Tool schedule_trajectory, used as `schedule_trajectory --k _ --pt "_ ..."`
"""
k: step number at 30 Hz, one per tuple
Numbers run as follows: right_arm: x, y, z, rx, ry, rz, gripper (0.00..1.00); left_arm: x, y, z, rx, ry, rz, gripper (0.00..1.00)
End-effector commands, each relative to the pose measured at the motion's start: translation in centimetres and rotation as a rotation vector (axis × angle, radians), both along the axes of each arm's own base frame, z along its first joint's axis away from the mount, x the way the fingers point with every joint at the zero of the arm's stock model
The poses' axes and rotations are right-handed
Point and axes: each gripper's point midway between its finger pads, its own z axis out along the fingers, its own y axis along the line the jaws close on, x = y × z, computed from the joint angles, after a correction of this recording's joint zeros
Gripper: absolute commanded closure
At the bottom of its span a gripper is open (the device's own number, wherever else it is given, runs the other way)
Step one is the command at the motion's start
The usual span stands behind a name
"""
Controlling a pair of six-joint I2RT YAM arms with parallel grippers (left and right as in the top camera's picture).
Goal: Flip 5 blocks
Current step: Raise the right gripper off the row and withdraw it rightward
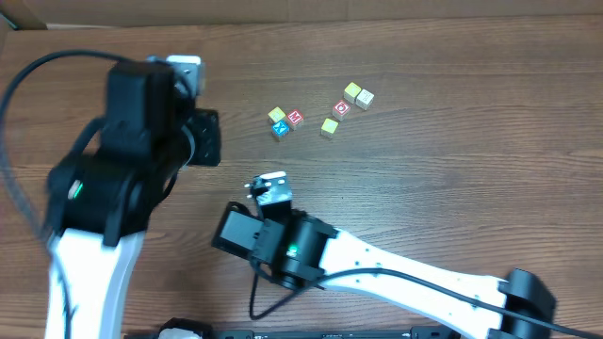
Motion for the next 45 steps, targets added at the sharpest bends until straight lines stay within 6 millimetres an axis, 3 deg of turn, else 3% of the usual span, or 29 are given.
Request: schedule_trajectory --k 1,5,9,13,16,20,25,32,33,35,36,45 --pt "0.9 -1.5 4.0 0.090 -0.072 -0.124 0.96 -3.1 1.2 5.1 0.007 -0.174 -0.001 0.96" --pt "1.2 -4.1 4.2 0.075 -0.049 -0.246 0.94 -5.7 4.1 7.3 0.029 -0.264 0.147 0.96" --pt "2.1 -7.6 4.1 0.036 -0.040 -0.410 0.80 -8.6 6.7 8.5 -0.011 -0.319 0.305 0.96" --pt "3.1 -11.7 4.8 -0.015 -0.028 -0.554 0.50 -12.0 9.0 8.5 -0.062 -0.338 0.465 0.96" --pt "4.0 -15.1 6.0 -0.048 -0.019 -0.641 0.21 -14.3 10.3 8.0 -0.087 -0.340 0.546 0.96" --pt "4.9 -18.8 8.0 -0.023 -0.025 -0.745 0.03 -16.6 10.9 7.4 -0.079 -0.332 0.553 0.96" --pt "5.5 -23.4 11.6 0.088 -0.076 -0.873 0.00 -19.7 11.5 6.1 -0.064 -0.305 0.552 0.96" --pt "3.5 -29.4 15.4 0.204 -0.170 -1.011 0.00 -23.3 12.3 3.8 -0.029 -0.239 0.548 0.94" --pt "3.2 -30.0 15.8 0.223 -0.182 -1.026 0.00 -23.5 12.2 3.7 -0.030 -0.241 0.539 0.88" --pt "2.5 -30.9 16.6 0.259 -0.205 -1.044 0.00 -23.6 12.2 3.8 -0.033 -0.246 0.537 0.50" --pt "2.2 -31.2 17.0 0.275 -0.215 -1.048 0.00 -23.6 12.2 3.8 -0.032 -0.247 0.538 0.00" --pt "1.3 -31.8 17.7 0.316 -0.237 -1.048 0.00 -23.6 12.2 3.7 -0.032 -0.246 0.538 0.00"
